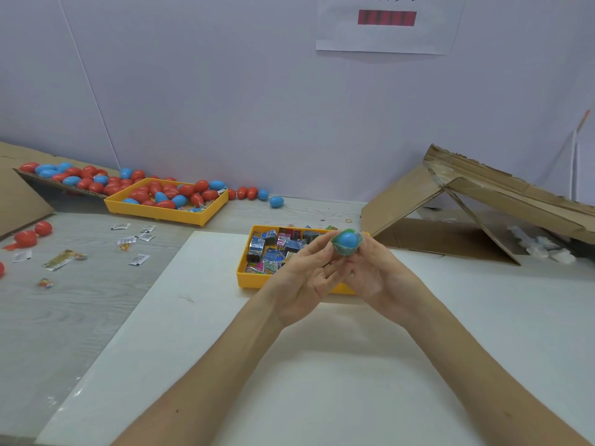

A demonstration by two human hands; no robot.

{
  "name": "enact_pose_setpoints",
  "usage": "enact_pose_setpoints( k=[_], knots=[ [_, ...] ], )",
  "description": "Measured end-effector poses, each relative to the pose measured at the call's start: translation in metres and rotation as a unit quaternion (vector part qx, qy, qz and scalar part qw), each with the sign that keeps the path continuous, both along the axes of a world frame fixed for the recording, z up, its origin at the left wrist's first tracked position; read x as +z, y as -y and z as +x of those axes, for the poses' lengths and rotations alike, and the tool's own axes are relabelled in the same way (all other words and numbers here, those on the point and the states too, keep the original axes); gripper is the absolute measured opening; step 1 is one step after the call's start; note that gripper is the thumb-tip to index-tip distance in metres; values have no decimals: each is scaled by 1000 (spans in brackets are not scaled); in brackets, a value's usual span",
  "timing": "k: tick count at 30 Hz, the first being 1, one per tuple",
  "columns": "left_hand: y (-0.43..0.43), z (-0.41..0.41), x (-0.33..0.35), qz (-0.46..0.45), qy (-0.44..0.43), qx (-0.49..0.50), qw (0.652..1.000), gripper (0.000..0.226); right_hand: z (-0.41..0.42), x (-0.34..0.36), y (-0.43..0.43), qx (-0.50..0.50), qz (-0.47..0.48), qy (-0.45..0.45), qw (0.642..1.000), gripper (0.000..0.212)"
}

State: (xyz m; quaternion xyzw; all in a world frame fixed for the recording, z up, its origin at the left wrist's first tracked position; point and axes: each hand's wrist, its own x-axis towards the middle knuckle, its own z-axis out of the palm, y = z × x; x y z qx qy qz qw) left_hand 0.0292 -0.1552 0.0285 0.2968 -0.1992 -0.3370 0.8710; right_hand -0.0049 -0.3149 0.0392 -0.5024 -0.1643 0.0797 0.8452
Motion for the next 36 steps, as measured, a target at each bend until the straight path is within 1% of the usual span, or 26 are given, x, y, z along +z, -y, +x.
enact_pose_setpoints(
  k=[4,6,9,10,12,13,17,19,21,22,24,27,29,33,36],
  knots=[
    [-1,1,-2,6,-4,5,1000,52,-2,2,-1,-1,9,0,1000,40],
    [-1,1,-2,8,-3,3,1000,51,-1,3,-1,-1,15,-1,1000,41],
    [-1,1,-2,20,5,3,1000,47,1,2,-3,-23,11,-12,1000,48],
    [0,0,-2,27,11,5,1000,45,1,2,-4,-40,3,-16,999,44],
    [2,0,-3,43,15,17,999,43,1,2,-5,-73,-13,-21,997,25],
    [2,0,-3,47,15,24,998,43,1,1,-6,-86,-17,-23,996,23],
    [3,0,-3,36,14,43,998,45,1,3,-7,-110,-48,-6,993,27],
    [3,2,-4,27,6,45,999,38,2,2,-6,-118,-71,10,990,36],
    [2,3,-3,13,-15,38,999,33,2,2,-4,-131,-74,9,989,45],
    [2,3,-2,7,-22,33,999,33,2,3,-4,-135,-73,11,988,45],
    [1,4,0,4,-21,30,999,36,1,5,-3,-146,-84,24,986,40],
    [2,6,1,7,0,40,999,47,0,9,-2,-181,-123,60,974,41],
    [2,6,-1,6,15,40,999,51,1,10,-1,-197,-134,74,968,39],
    [1,7,-3,-1,9,30,1000,51,1,10,-1,-186,-118,87,972,28],
    [2,5,-3,16,22,27,999,44,0,9,-1,-175,-97,88,976,22]
  ],
)
